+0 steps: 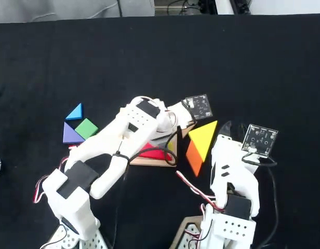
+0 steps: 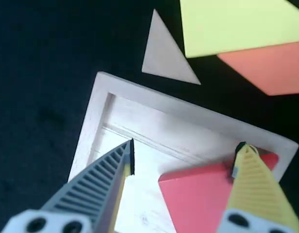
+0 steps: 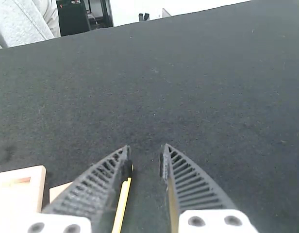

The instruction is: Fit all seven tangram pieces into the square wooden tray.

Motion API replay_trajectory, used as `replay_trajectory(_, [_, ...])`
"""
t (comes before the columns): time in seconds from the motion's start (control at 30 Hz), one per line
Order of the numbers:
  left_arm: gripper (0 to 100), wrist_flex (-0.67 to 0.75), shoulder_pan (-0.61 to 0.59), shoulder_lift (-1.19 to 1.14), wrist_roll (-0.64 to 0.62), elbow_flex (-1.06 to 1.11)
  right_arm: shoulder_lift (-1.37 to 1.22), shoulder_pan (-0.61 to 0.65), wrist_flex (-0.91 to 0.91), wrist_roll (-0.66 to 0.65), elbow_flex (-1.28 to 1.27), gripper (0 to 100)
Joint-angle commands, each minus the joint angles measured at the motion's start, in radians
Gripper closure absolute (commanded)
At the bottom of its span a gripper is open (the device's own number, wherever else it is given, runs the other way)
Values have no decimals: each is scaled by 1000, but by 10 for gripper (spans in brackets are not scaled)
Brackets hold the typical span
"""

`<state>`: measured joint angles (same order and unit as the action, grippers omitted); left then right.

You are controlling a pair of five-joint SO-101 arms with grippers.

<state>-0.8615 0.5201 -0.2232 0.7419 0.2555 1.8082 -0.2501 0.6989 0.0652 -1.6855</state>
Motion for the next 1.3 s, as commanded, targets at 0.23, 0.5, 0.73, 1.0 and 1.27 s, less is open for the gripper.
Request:
replay_trajectory(0.23, [669, 2, -65, 124, -35, 10, 74, -8, -26, 6, 27, 885])
replay_trajectory(0.5, [668, 12, -180, 333, -54, 124, 74, -8, -26, 6, 27, 885])
replay_trajectory(0.73, [668, 226, -300, 341, 2, 383, 74, -6, -26, 6, 27, 885])
replay_trajectory(1.0, [668, 296, -292, 344, 0, 506, 74, 21, -26, 6, 24, 885])
replay_trajectory(1.27, [668, 296, -249, 416, -44, 515, 74, 23, -26, 6, 19, 885])
